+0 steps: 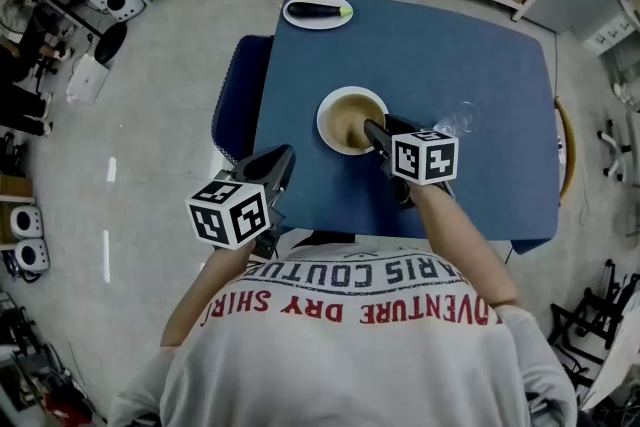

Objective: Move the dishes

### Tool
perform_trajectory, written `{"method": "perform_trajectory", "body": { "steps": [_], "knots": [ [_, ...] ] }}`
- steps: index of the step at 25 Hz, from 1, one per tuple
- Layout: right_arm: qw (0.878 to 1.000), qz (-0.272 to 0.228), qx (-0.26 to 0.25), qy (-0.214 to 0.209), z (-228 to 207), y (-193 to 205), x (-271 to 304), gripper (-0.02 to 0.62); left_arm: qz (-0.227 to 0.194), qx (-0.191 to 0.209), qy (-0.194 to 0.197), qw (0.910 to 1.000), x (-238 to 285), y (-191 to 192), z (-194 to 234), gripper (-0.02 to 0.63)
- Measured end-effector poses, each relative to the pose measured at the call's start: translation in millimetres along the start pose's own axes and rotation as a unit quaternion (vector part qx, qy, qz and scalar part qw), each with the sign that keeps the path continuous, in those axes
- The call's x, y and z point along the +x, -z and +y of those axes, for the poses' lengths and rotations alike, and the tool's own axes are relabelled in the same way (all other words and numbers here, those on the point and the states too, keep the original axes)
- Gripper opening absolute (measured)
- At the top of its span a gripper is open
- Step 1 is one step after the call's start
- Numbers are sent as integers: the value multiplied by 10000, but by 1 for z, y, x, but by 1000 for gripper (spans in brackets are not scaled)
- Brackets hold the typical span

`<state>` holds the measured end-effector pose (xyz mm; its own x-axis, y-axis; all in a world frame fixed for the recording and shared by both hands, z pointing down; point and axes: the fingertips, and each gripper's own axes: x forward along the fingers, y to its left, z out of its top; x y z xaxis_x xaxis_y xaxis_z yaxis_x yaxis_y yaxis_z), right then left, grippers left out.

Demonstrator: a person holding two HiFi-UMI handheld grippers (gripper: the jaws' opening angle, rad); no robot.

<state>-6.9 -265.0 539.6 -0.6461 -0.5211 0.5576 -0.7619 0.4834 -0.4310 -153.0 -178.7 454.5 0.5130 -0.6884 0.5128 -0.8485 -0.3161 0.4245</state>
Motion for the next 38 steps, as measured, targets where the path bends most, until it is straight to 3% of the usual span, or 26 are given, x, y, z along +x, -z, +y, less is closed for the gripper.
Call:
{"method": "perform_trajectory", "body": {
  "steps": [15, 25, 38],
  "knots": [
    [9951, -284, 912, 256, -14, -3, -1, 40, 9, 44, 21, 10000, 1, 2, 0, 28],
    [9921, -508, 1122, 249, -7, -6, -14, 35, -128, 57, 74, 9999, -9, 2, -4, 28],
    [9873, -1086, 1078, 416, -5, -21, -84, 35, -228, 268, 412, 9985, -11, 7, -41, 28]
  ]
}}
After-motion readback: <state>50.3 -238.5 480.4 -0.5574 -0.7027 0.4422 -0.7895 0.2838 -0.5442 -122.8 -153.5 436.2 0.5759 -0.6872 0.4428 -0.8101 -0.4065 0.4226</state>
